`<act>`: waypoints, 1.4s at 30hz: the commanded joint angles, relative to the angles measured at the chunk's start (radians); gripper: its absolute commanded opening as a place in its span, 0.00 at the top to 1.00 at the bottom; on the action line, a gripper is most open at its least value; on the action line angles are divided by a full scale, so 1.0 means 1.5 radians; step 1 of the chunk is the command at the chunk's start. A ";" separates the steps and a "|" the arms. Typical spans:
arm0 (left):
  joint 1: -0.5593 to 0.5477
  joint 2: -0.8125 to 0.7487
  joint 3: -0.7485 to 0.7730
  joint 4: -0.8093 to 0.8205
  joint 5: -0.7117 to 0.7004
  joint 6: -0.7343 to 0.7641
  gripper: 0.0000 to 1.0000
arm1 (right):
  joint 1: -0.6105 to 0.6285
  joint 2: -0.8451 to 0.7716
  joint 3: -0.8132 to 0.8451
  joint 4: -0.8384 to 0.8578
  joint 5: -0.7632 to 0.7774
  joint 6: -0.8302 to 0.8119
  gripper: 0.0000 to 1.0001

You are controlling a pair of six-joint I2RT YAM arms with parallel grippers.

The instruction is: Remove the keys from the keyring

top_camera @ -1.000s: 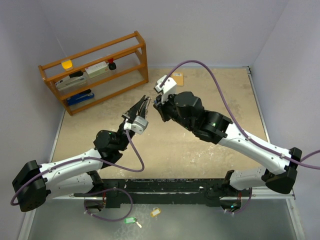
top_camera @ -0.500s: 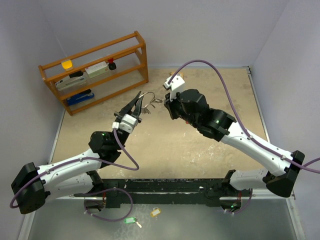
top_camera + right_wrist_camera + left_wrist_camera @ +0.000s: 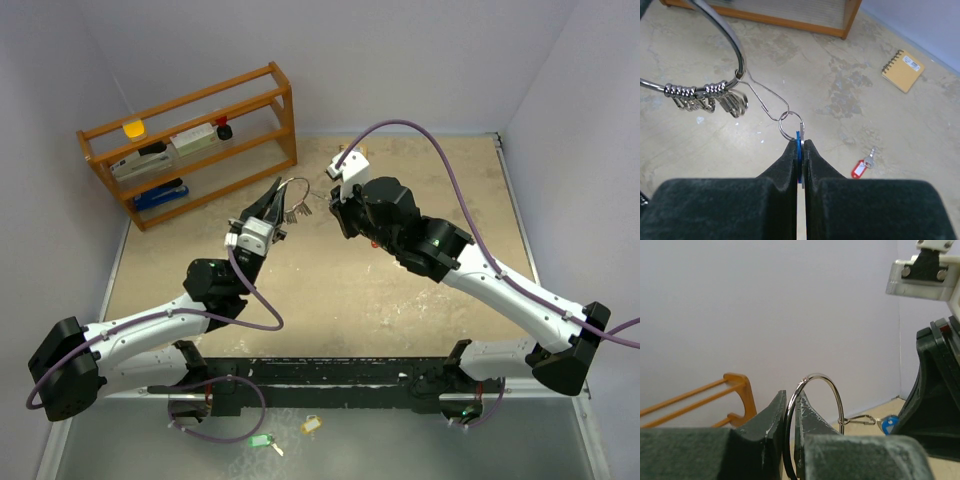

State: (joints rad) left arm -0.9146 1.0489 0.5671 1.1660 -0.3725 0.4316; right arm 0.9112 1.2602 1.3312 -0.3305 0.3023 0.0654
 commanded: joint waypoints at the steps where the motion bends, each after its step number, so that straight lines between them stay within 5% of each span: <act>1: 0.022 -0.034 -0.035 0.058 -0.090 -0.092 0.94 | -0.020 -0.016 0.034 -0.061 0.104 -0.050 1.00; 9: 0.022 -0.078 -0.127 -0.025 -0.022 -0.215 0.71 | -0.013 0.059 0.207 -0.152 0.154 -0.109 1.00; 17: 0.022 -0.078 -0.084 -0.116 0.106 -0.234 0.56 | 0.024 0.130 0.358 -0.311 0.151 -0.121 1.00; 21: 0.022 -0.042 -0.054 -0.126 0.088 -0.253 0.50 | 0.062 0.156 0.406 -0.395 0.195 -0.116 1.00; 42: 0.020 0.007 -0.073 0.045 0.149 -0.350 0.39 | 0.119 0.139 0.366 -0.389 0.248 -0.088 1.00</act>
State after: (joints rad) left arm -0.8856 1.0370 0.4595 1.1332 -0.2230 -0.0383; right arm 1.0801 1.4948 1.8835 -0.9691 0.6388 -0.0738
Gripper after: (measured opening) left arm 0.592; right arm 0.024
